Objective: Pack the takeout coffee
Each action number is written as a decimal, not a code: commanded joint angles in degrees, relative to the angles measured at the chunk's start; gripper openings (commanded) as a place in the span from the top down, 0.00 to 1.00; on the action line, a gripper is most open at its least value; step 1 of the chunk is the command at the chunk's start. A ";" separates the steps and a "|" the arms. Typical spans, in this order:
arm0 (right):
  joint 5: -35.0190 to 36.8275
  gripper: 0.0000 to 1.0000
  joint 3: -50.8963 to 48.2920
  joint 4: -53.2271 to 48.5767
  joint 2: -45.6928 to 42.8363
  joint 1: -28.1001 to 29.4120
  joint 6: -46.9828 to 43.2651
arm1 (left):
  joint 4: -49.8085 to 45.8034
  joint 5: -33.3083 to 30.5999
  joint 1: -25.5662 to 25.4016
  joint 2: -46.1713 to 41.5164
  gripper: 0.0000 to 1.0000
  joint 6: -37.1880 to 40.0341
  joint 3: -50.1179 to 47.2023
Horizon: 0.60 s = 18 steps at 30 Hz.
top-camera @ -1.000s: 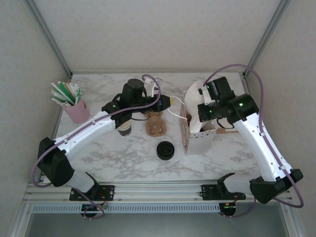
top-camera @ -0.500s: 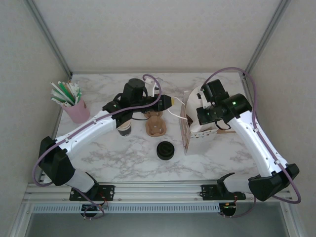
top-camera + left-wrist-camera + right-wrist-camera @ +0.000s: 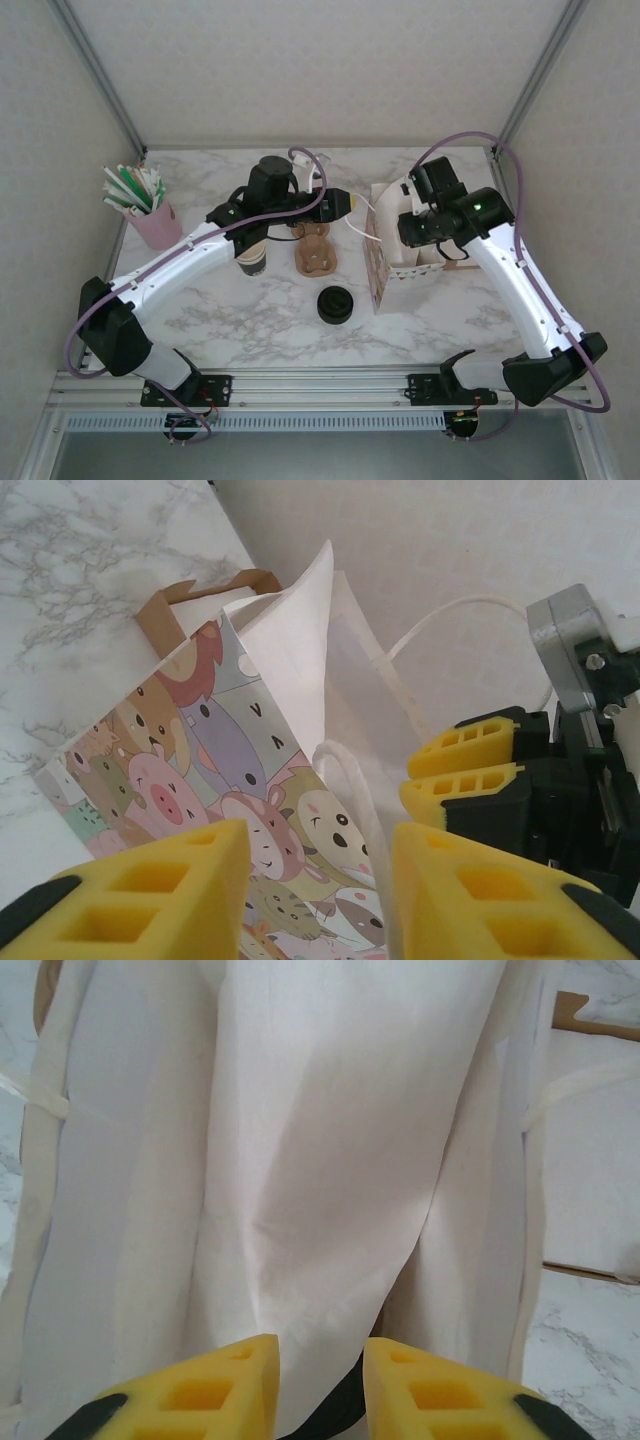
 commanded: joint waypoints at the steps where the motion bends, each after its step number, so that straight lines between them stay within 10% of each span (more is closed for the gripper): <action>1: 1.27 0.72 1.77 0.49 1.27 0.48 1.62 | 0.46 -0.98 -0.43 -0.75 0.54 0.60 1.74; 18: 9.04 0.56 7.91 9.25 11.72 0.43 5.33 | -0.15 -1.40 -0.39 -0.24 0.48 1.56 2.41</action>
